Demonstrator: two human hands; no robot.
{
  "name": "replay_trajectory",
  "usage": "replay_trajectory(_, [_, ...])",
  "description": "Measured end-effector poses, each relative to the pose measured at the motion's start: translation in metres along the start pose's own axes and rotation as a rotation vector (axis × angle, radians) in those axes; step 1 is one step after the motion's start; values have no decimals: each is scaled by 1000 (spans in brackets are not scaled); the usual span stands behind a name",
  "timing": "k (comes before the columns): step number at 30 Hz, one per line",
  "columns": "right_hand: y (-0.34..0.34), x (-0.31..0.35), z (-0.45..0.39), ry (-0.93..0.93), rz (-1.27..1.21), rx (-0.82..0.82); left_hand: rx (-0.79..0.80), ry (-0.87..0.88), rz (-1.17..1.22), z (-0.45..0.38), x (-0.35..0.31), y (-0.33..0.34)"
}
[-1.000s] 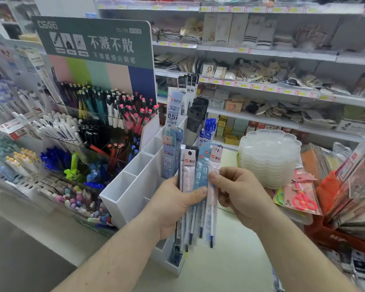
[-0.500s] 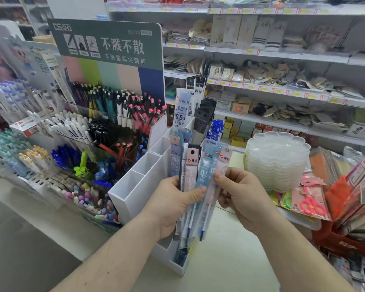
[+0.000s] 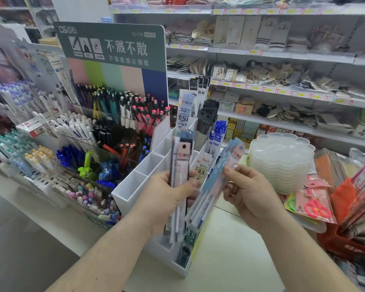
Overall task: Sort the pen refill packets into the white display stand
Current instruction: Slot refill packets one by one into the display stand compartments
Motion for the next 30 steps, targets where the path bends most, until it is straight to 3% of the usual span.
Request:
replay_trajectory(5, [-1, 20, -8, -164, 36, -106, -125, 131, 99, -2, -35, -19])
replay_trajectory(13, [36, 22, -8, -450, 222, -107, -226, 173, 142, -5, -55, -37])
replay_trajectory(30, [79, 21, -41, -758, 559, -113, -189, 131, 178, -6, -49, -41])
Point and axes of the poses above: each hand's wrist, its own z-axis away from the middle knuckle, its own y-axis out of the palm, x = y × z, the point moved 4 cm from there along -z, towards the middle knuckle, and after that the axes turned 15 degrees about -x, right-handed, at the moved point
